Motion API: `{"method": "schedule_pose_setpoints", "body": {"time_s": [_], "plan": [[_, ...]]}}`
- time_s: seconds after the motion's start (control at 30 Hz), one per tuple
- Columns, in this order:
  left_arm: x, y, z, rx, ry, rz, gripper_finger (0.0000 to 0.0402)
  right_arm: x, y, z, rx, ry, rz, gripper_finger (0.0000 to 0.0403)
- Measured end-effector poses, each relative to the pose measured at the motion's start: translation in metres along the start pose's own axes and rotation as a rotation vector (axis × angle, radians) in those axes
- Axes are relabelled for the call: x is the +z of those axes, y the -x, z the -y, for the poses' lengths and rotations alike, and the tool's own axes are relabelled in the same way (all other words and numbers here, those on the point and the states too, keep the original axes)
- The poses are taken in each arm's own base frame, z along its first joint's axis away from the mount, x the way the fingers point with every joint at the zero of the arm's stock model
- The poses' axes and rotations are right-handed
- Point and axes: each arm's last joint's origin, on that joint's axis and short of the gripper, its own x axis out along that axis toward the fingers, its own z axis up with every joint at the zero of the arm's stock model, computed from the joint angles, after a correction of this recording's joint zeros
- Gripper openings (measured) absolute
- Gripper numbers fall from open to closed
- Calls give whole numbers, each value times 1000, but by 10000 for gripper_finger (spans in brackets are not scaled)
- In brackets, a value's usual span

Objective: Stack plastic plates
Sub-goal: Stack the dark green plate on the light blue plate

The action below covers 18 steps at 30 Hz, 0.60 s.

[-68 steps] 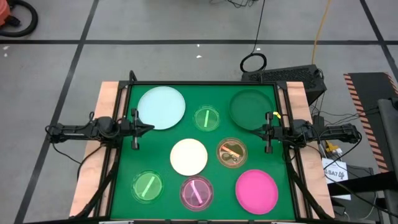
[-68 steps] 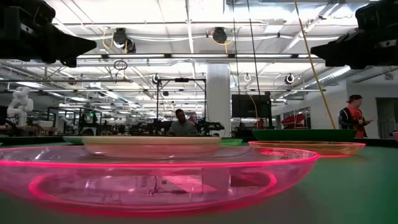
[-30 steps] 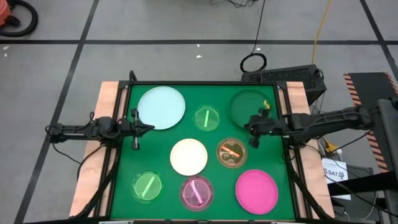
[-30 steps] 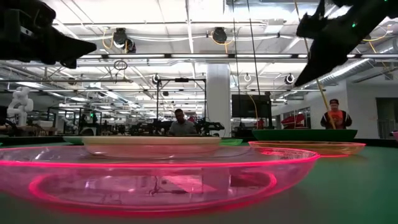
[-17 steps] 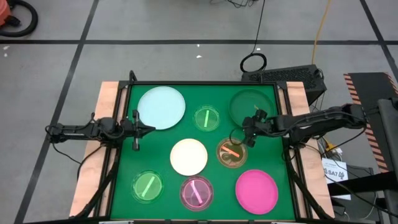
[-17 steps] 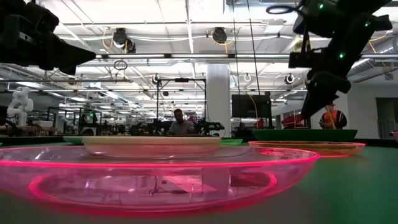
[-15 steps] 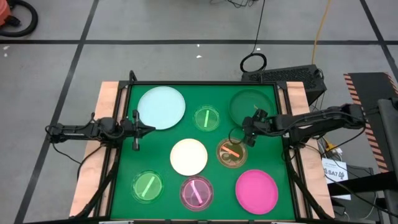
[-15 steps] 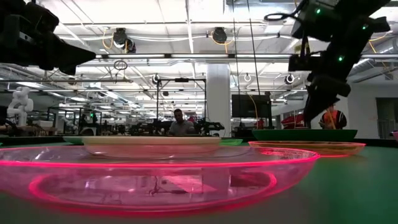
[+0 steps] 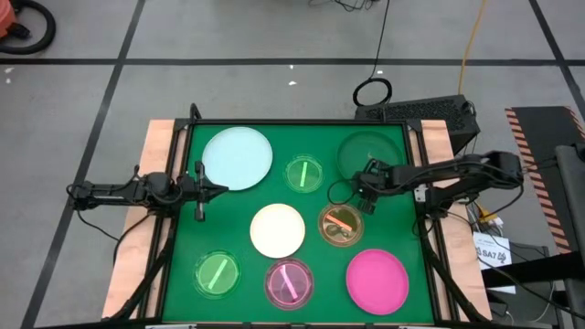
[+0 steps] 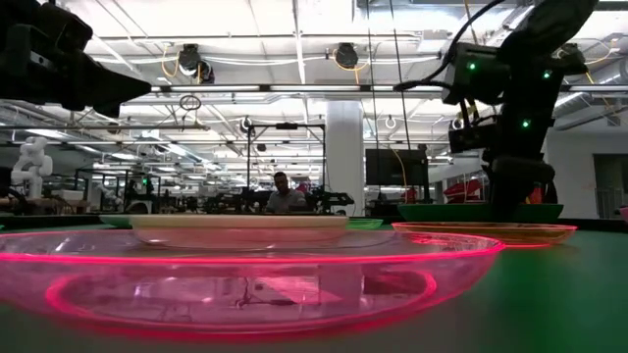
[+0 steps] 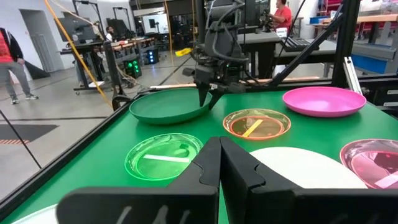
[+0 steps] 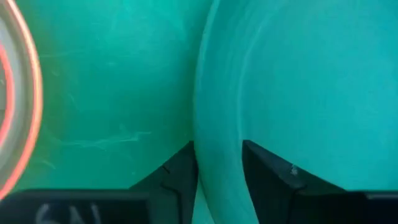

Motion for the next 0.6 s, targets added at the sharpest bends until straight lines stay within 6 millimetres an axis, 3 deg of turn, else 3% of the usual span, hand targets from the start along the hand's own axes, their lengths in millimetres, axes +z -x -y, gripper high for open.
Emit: {"method": "schedule_pose_setpoints", "body": {"time_s": [0.27, 0.43, 0.6], "plan": [[0, 0, 0, 0, -1, 0, 4, 0, -1, 0, -13, 51, -3, 13], [0, 0, 0, 0, -8, -1, 4, 2, 1, -2, -7, 67, -1, 17], [0, 0, 0, 0, -10, -1, 4, 17, 17, -9, 18, 84, 59, 6]]}}
